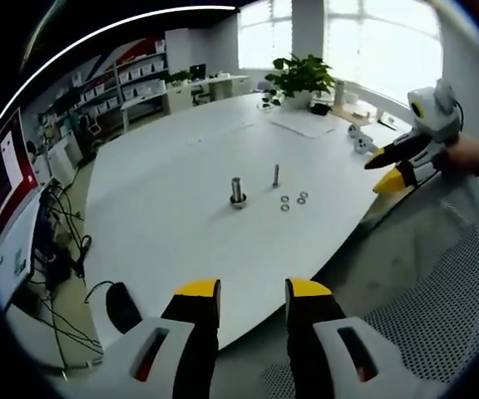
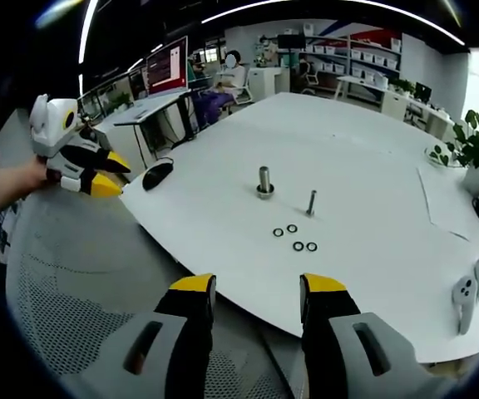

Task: Place the washer onto the threaded stud by aligning its center hole with the stud, sliding it down to the base, and recovering from edge contact or off-axis alignment until the washer reaches the visible bottom stop.

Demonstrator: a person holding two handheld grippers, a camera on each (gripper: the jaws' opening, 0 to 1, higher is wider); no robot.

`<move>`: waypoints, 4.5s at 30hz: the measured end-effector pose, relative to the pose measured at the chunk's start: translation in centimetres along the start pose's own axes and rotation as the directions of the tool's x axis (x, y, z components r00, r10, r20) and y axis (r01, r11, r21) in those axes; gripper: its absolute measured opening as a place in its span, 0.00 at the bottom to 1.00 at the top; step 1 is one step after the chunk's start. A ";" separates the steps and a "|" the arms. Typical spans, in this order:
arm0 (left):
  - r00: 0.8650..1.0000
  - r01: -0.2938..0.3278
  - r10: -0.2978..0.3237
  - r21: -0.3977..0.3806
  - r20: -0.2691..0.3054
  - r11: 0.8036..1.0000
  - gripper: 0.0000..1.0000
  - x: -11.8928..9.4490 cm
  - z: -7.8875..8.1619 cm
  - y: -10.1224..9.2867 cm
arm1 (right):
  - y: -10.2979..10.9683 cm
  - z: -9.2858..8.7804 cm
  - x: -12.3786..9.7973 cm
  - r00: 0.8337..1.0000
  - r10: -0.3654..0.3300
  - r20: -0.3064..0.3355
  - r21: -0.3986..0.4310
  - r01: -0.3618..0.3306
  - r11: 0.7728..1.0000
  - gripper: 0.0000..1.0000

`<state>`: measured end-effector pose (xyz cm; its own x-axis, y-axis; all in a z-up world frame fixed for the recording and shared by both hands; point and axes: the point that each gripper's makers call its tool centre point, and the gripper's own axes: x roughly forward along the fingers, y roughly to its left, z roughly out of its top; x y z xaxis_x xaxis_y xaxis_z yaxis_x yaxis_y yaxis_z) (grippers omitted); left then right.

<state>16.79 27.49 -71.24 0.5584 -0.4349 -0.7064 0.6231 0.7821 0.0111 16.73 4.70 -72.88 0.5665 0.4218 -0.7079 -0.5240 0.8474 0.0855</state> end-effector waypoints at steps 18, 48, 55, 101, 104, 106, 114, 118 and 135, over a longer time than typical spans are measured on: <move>1.000 -0.018 0.018 -0.011 0.009 1.000 0.28 -0.1 0.1 0.6 | 0.7 0.0 0.1 1.000 0.029 -0.006 -0.019 -0.029 0.999 0.44; 0.999 -0.031 0.032 -0.036 0.016 0.999 0.27 -0.1 0.2 1.1 | 1.6 0.1 0.2 0.997 0.075 -0.017 -0.048 -0.075 0.996 0.45; 0.999 -0.032 0.034 -0.051 0.029 0.998 0.28 -0.2 0.3 1.2 | 1.5 0.0 0.2 0.997 0.074 -0.022 -0.039 -0.075 0.996 0.45; 0.999 -0.039 0.039 -0.033 -0.007 0.999 0.28 0.0 -0.5 1.2 | -4.7 -2.1 6.2 0.992 0.104 -0.074 0.016 -0.103 0.995 0.44; 0.999 -0.037 0.037 -0.020 -0.016 0.999 0.28 0.1 -0.7 1.1 | -5.0 -2.4 7.0 0.992 0.098 -0.084 0.009 -0.097 0.995 0.43; 0.999 -0.035 0.035 -0.022 -0.018 0.999 0.28 0.1 -0.6 1.1 | -5.1 -2.5 7.6 0.990 0.102 -0.098 -0.010 -0.104 0.995 0.41; 0.999 -0.031 0.030 -0.027 -0.022 0.999 0.27 0.2 -0.8 1.1 | -7.1 -1.3 10.4 0.990 0.091 -0.110 -0.052 -0.097 0.994 0.36; 0.999 -0.032 0.032 -0.030 -0.015 0.999 0.27 0.1 -0.7 1.1 | -8.1 -1.6 11.4 0.985 0.072 -0.157 -0.087 -0.087 0.992 0.34; 1.000 -0.026 0.026 -0.028 -0.012 0.999 0.27 0.1 -0.7 0.9 | -9.5 -2.5 14.5 0.957 0.070 -0.280 -0.197 -0.128 0.972 0.25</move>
<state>17.01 28.49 -71.80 0.5673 -0.4093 -0.7146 0.5930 0.8051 0.0097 28.35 1.94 -85.76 0.3277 0.3724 -0.8683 -0.7072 0.7061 0.0359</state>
